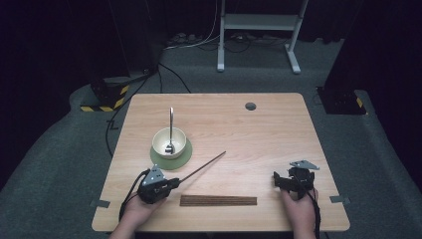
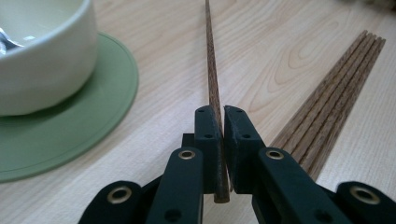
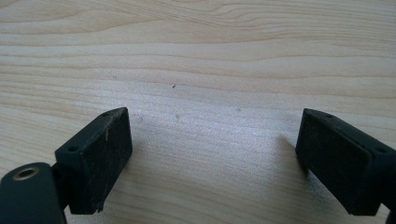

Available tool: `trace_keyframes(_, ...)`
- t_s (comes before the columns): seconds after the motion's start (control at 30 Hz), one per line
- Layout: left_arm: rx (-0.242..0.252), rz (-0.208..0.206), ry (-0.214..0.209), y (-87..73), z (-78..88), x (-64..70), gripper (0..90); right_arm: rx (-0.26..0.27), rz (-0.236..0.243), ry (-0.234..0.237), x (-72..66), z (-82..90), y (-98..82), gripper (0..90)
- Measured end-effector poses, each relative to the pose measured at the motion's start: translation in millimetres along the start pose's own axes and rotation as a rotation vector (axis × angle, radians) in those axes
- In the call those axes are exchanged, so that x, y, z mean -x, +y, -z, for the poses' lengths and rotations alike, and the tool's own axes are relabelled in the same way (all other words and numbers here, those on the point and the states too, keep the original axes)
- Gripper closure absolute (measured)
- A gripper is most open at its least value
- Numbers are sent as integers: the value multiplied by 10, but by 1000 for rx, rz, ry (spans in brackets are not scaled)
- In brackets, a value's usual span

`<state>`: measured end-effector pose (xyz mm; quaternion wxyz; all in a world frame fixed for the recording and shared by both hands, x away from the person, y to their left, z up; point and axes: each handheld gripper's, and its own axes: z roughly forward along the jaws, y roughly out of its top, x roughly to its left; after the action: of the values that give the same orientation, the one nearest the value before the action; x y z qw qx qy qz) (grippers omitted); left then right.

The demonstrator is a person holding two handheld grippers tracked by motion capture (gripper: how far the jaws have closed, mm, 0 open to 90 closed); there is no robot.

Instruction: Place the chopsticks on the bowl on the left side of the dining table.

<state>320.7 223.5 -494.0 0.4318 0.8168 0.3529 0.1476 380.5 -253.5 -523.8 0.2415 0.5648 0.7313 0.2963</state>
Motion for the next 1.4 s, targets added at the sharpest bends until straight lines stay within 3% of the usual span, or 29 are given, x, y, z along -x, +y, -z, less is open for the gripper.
trace_keyframes(0.13,53,-4,1,26,98,-1,838,-9,4,9,4,10,2,111)
trace_keyframes(0.47,108,21,22,65,292,-67,839,-7,11,9,7,9,1,113)
trace_keyframes(0.9,140,49,79,90,484,-224,839,11,11,-1,1,-4,-5,117)
trace_keyframes(1.4,136,71,135,144,492,-413,839,12,11,0,0,-4,-5,118)
